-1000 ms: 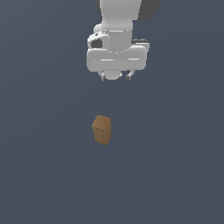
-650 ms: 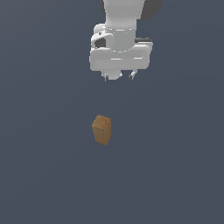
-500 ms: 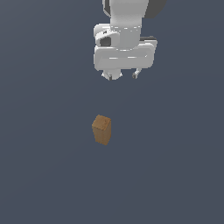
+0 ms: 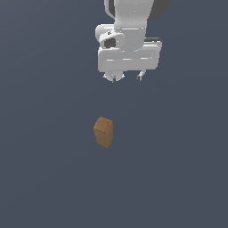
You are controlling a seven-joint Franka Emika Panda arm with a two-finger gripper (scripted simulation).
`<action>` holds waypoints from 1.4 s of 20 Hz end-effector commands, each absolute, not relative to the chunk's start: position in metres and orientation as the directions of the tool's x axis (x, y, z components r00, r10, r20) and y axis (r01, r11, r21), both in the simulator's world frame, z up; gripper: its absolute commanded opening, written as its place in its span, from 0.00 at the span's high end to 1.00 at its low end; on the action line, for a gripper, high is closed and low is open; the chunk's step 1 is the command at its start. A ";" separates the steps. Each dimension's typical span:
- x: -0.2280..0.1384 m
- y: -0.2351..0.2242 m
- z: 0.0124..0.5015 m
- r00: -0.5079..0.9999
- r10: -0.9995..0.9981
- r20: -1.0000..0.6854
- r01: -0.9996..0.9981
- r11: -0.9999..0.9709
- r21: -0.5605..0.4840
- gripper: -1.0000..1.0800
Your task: Pick up the object and move it to a goal position.
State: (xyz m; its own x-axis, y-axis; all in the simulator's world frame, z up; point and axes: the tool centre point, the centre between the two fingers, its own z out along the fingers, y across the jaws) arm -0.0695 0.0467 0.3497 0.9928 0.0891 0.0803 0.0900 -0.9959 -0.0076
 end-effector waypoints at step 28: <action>0.012 -0.046 0.197 0.933 -0.359 0.001 -0.359 -0.933 -0.002 0.04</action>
